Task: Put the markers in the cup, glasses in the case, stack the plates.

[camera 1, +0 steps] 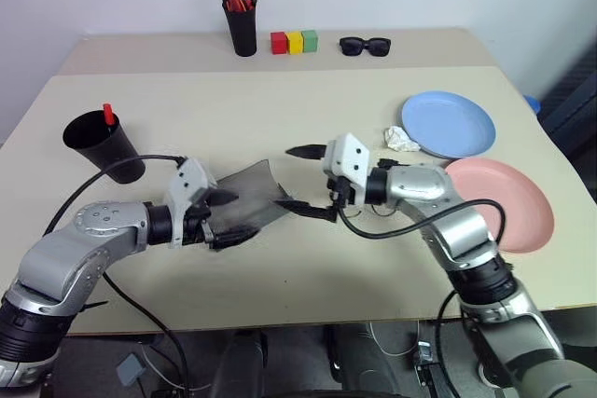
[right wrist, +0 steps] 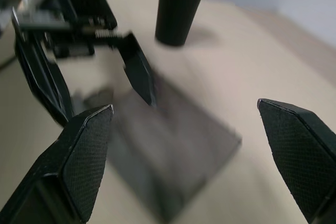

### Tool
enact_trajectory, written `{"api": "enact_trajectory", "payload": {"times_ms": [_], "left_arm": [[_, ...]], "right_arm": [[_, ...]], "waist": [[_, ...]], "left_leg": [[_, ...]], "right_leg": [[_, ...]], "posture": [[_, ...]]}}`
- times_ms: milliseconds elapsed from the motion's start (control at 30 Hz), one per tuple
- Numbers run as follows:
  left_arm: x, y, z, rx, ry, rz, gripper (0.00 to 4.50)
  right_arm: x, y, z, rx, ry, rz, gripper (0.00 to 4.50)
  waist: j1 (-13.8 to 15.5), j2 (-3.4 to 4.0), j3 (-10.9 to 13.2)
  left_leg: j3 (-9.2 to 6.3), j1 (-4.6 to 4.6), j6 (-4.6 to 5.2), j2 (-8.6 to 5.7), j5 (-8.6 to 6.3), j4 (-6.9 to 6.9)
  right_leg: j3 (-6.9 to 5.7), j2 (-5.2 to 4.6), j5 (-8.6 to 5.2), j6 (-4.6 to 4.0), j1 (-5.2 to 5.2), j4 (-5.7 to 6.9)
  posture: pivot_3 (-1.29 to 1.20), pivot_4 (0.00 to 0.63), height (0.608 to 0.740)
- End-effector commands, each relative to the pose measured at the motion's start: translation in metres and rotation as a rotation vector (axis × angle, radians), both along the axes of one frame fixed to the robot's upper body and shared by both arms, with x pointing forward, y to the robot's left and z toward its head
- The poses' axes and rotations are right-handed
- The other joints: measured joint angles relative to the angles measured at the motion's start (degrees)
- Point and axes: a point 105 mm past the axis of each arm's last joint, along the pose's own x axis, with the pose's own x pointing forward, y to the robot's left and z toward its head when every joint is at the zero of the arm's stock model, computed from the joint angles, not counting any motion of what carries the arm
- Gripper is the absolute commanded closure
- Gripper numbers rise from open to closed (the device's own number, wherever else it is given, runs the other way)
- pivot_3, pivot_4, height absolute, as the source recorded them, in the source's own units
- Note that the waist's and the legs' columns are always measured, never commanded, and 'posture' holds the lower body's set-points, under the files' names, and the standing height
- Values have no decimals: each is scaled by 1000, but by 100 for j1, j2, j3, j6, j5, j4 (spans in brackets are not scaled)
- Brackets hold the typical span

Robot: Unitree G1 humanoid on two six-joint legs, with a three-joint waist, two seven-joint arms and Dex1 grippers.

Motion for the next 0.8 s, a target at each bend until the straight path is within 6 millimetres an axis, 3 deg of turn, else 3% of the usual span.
{"api": "enact_trajectory", "payload": {"times_ms": [33, 100, 300, 467, 700, 800], "left_arm": [[-2, 0, -11, 81, 17, -44, 540], [4, 3, -15, 120, -20, -37, 1351], [14, 2, -18, 155, -102, -74, 4415], [30, -9, -5, 131, -273, -146, 4415], [59, -15, -9, 212, -286, -303, 4415], [67, -24, -7, 215, -289, -343, 3625]], "right_arm": [[-4, -6, 11, -5, -56, 4, 0], [-2, -11, 11, -15, -62, -18, 0], [0, -24, 8, -47, -70, -59, 0], [0, -43, 7, -86, -51, -116, 0], [7, -96, -14, -340, -32, -287, 0], [11, -110, -25, -427, -54, -336, 0]], "waist": [[0, 0, 0], [7, 0, 0], [46, 0, 0], [69, 0, 0], [104, 0, 0], [73, 0, 0]], "left_leg": [[1, 0, 0, 0, 0, 0], [2, 0, 0, 1, 0, 0], [3, -7, 0, 1, 0, 2], [3, -11, 0, 1, 0, 6], [4, -21, 1, -2, -1, 12], [5, -22, 3, -2, -1, 13]], "right_leg": [[0, 0, 0, 0, -1, 0], [0, 0, 0, 0, -1, -1], [0, -1, -1, 0, -1, -6], [0, -1, -1, 1, -2, -5], [0, -2, -1, 2, -5, -7], [0, -1, -1, 4, -7, -6]], "posture": [[0, 150, 740], [0, 150, 740], [0, 150, 740], [0, 150, 740], [0, 150, 740], [0, 150, 740]]}}
